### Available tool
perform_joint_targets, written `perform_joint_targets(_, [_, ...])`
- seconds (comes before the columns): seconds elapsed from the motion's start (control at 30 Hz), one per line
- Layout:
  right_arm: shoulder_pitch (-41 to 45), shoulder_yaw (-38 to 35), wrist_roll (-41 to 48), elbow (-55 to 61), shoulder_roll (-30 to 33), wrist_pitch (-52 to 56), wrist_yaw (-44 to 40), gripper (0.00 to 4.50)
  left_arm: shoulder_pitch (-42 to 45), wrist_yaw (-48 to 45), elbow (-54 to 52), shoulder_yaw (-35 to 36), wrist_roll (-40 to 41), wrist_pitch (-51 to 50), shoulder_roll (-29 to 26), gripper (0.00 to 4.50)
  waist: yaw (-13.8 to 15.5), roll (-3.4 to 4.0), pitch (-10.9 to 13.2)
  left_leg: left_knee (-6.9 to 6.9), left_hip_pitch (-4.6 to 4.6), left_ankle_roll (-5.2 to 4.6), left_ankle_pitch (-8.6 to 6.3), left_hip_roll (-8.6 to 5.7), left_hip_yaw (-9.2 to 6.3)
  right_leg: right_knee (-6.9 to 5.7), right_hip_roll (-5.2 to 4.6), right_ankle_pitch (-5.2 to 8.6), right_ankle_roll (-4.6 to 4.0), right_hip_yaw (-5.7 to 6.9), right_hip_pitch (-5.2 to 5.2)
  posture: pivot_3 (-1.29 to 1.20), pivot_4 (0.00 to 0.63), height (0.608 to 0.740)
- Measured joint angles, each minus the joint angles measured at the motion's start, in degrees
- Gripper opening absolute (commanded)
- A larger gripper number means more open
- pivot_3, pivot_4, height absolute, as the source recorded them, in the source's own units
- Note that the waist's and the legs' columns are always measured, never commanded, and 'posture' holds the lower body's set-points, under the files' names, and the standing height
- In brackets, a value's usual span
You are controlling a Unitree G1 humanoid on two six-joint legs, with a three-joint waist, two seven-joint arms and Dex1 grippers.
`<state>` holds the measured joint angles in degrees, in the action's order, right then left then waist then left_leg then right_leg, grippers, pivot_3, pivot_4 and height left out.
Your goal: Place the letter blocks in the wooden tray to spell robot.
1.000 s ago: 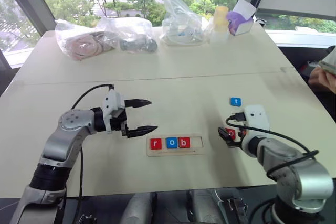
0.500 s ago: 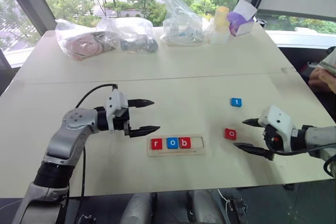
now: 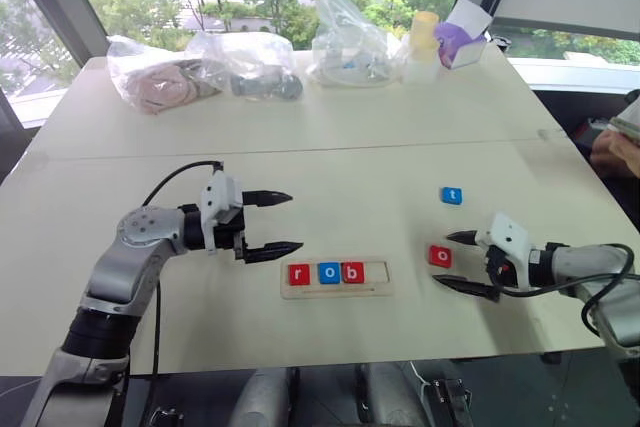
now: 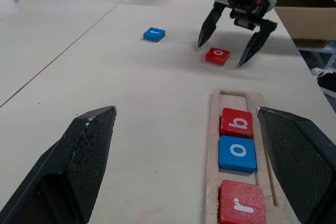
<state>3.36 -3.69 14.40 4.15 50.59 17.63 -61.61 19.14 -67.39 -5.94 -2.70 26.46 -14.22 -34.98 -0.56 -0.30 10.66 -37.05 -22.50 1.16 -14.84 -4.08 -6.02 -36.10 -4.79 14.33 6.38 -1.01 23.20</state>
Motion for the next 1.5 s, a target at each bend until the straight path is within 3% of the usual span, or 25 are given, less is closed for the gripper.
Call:
perform_joint_targets(0.13, [0.9,0.5,-0.3,-0.7,-0.1,-0.9,0.2,1.11,0.0,0.0,0.0,0.0,0.0,0.0,0.0,4.50,0.0,0.01,0.0,-0.01,0.00,0.00,0.00,0.00,0.00,-0.01,0.00,0.00,-0.01,-0.01,0.00,0.00,0.150,0.740])
perform_joint_targets(0.3, [1.2,0.6,-1.1,-0.7,0.0,-1.4,0.8,1.12,0.0,0.0,0.0,0.0,0.0,0.0,0.0,4.50,0.0,0.01,0.0,-0.01,0.00,0.00,0.00,0.00,0.00,-0.01,0.00,-0.01,-0.01,-0.01,0.00,0.00,0.150,0.740])
perform_joint_targets(0.47, [0.4,1.2,-1.5,9.2,2.9,-0.5,-0.8,1.12,0.2,-0.1,0.0,0.0,0.0,0.0,-0.1,4.50,0.0,0.03,0.0,0.01,0.00,0.00,0.00,0.00,-0.02,-0.02,0.00,0.00,0.00,-0.02,0.03,0.00,0.150,0.740])
perform_joint_targets(0.63, [2.0,6.3,-1.3,15.4,3.3,2.2,-2.9,1.12,0.6,-0.2,0.2,-0.2,-0.1,0.0,0.1,4.50,0.0,0.01,0.0,-0.01,-0.01,0.01,0.00,-0.01,-0.03,0.00,-0.10,0.00,0.00,-0.01,0.02,0.00,0.150,0.740])
perform_joint_targets(0.93, [8.3,15.0,-3.0,15.6,-0.1,5.0,-2.9,1.12,0.5,0.4,0.0,-0.3,-0.3,0.0,0.2,4.50,0.0,0.01,0.0,0.00,-0.02,0.01,0.00,-0.05,-0.03,0.00,-0.17,0.00,0.00,0.02,0.04,0.00,0.150,0.740])
perform_joint_targets(1.5, [11.4,18.9,-4.8,12.9,-2.2,4.9,-3.5,1.12,-1.2,1.7,-1.5,-0.2,-0.2,-0.2,0.1,4.50,0.0,0.01,0.0,0.00,-0.02,0.01,0.00,-0.05,-0.04,-0.02,-0.16,-0.01,0.00,0.04,0.04,0.00,0.150,0.740])
